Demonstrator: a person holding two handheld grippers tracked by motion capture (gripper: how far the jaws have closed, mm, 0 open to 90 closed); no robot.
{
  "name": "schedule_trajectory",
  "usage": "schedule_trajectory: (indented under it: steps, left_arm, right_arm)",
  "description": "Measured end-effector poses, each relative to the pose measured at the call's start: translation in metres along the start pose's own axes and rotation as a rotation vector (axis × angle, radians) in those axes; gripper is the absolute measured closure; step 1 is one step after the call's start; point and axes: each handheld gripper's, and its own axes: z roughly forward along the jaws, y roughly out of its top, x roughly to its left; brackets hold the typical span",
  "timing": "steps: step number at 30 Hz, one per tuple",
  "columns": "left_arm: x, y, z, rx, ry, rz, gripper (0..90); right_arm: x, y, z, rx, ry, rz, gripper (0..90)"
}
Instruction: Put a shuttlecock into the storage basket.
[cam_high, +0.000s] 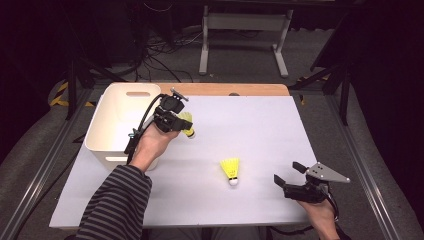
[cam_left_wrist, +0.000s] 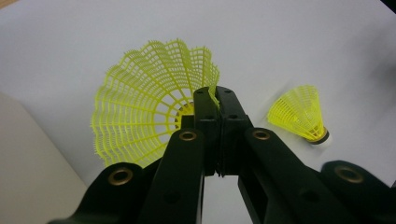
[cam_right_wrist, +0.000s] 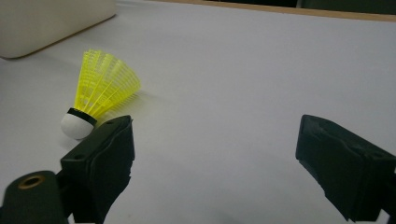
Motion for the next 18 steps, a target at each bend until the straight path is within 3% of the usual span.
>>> schedule_trajectory:
  steps: [18]
  left_arm:
    - [0.0031,-0.001,-0.0099,-0.011,0.007,-0.009,89.4]
  right_arm:
    - [0.0,0.0,-0.0001,0.0,0.001,0.001,12.0]
